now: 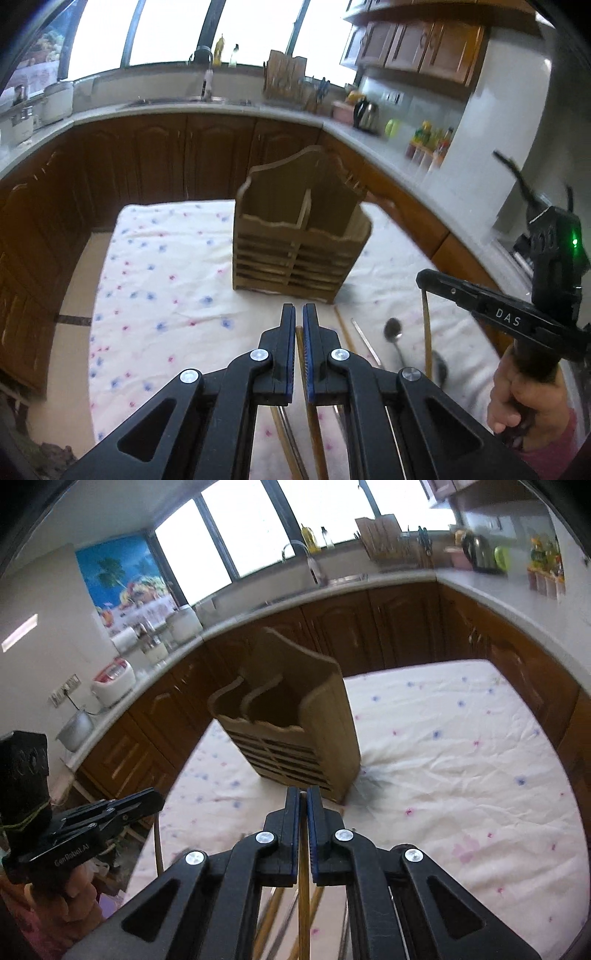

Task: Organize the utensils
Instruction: 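Lift both held chopsticks and carry them above the wooden utensil holder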

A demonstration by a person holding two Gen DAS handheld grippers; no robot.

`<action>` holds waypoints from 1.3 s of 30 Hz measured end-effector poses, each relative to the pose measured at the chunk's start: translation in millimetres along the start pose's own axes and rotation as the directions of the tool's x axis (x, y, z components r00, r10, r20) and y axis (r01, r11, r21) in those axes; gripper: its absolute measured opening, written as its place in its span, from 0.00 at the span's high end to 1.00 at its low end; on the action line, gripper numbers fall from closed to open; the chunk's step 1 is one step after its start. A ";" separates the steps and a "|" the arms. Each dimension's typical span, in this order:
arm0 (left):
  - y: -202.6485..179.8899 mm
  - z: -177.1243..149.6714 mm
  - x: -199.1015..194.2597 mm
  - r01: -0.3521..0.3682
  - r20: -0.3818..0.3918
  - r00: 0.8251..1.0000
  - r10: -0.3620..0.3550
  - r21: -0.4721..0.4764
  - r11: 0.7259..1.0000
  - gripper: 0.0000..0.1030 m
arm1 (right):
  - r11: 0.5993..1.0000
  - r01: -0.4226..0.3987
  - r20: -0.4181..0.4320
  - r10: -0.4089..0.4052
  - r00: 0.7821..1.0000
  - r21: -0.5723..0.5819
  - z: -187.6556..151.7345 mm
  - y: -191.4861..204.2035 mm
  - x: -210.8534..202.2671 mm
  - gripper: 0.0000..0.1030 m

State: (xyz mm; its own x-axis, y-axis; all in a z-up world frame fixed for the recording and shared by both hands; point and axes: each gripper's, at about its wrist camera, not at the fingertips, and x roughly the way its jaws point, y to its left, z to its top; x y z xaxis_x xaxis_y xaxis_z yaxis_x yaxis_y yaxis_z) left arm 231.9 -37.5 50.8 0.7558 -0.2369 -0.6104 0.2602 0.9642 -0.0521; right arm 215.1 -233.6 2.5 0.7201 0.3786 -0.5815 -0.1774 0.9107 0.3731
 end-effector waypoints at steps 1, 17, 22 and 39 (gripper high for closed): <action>0.0 -4.8 -10.9 0.005 0.017 1.000 -0.005 -0.001 1.000 0.98 | 1.000 -0.005 0.011 0.005 1.000 -0.004 0.4 3.9 -6.5 0.96; 3.1 -114.9 -93.7 0.057 0.156 0.986 -0.055 -0.006 0.998 0.98 | 0.999 -0.025 0.105 0.029 0.994 -0.047 -6.7 32.9 -66.9 0.96; 0.7 -139.0 -108.3 0.053 0.207 0.977 -0.054 0.010 0.999 0.98 | 0.998 -0.027 0.148 0.036 0.988 -0.060 -4.4 40.0 -83.1 0.96; 0.4 -186.9 -130.0 0.009 0.370 0.929 -0.011 0.007 1.000 0.98 | 0.998 -0.001 0.270 0.017 0.963 -0.059 27.3 44.4 -95.7 0.96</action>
State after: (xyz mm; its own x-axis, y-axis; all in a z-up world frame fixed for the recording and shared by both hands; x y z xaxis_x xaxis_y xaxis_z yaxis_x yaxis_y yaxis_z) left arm 21.5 16.0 -17.5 0.9218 -0.2745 -0.2737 0.2708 0.9612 -0.0520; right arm 156.7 -233.9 94.4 0.8713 0.3356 -0.3582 -0.2177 0.9183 0.3308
